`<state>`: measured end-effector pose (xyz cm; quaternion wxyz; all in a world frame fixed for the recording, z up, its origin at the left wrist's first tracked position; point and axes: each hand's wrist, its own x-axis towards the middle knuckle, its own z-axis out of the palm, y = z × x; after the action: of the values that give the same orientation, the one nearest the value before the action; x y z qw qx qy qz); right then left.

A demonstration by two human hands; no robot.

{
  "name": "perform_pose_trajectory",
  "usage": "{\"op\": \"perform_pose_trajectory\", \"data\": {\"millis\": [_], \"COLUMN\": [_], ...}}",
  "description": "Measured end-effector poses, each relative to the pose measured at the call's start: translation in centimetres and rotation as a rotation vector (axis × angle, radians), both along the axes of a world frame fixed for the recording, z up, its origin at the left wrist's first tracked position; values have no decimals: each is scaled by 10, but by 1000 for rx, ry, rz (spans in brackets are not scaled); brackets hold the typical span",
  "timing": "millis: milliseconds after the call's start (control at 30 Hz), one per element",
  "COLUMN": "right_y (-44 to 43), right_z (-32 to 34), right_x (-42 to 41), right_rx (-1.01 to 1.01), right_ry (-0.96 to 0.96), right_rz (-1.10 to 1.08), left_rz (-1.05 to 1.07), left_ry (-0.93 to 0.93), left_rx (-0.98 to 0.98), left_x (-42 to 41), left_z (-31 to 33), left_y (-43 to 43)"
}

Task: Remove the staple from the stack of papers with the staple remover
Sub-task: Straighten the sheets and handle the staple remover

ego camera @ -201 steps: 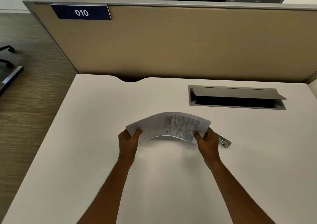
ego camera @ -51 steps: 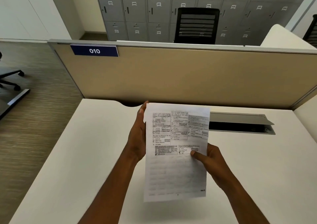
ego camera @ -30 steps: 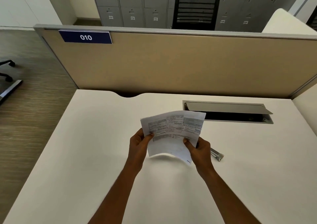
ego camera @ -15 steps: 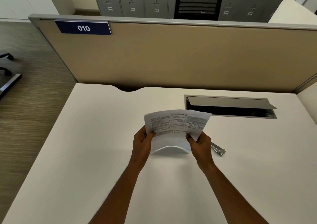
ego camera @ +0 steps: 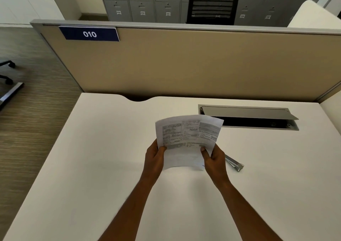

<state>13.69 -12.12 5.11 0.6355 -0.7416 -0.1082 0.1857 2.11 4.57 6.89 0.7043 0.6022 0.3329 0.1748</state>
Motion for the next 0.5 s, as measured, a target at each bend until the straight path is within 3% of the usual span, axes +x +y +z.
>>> {"op": "perform_pose_trajectory", "data": {"millis": [233, 500], "right_y": [-16, -37], "right_z": [21, 38], "right_x": [9, 8], "right_rx": [-30, 95], "right_ry": [-64, 265], "right_rz": [106, 203], "left_rz": [-109, -154], "left_ry": [-28, -203], "left_rx": [1, -217], "left_x": [-5, 17], "left_z": [22, 79], "left_y": [16, 43]}}
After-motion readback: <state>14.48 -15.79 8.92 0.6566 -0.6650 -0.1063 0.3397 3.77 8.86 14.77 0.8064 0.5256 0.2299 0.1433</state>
